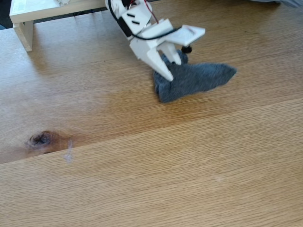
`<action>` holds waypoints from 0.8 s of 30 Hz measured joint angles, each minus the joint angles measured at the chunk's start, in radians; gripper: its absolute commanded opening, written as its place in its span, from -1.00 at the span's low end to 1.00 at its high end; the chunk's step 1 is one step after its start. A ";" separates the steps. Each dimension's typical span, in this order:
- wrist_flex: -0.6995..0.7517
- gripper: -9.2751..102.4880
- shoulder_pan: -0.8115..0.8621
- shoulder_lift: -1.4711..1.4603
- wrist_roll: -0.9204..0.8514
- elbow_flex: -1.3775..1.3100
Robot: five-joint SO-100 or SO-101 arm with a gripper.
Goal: Clean the area in front of the robot
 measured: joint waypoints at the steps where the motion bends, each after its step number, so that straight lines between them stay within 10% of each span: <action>1: -0.002 -0.84 0.006 -0.032 -0.008 -0.023; 13: 0.112 -0.84 0.212 -0.152 -0.095 -0.252; 24: 0.500 -0.84 0.543 -0.020 -0.020 -0.287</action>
